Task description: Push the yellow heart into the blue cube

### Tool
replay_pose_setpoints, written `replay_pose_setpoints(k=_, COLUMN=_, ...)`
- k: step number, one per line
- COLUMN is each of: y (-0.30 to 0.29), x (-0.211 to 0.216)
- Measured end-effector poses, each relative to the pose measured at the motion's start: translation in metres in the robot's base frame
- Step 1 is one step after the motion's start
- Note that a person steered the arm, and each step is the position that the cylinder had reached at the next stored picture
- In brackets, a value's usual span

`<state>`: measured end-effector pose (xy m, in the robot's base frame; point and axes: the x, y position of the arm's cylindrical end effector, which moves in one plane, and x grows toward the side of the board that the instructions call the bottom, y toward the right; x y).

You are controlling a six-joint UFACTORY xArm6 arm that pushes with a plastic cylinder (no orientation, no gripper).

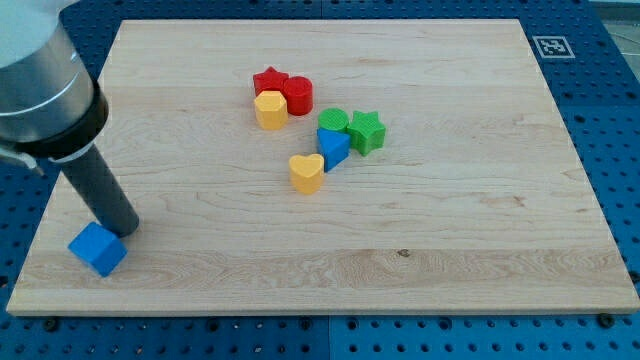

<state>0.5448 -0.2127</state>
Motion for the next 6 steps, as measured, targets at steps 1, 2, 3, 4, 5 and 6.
replay_pose_setpoints(k=1, y=-0.016, x=0.005)
replay_pose_setpoints(k=2, y=-0.028, x=0.005)
replay_pose_setpoints(k=3, y=0.005, x=0.005)
replay_pose_setpoints(k=4, y=0.088, x=0.000)
replay_pose_setpoints(k=5, y=0.163, x=-0.002)
replay_pose_setpoints(k=6, y=0.217, x=-0.020)
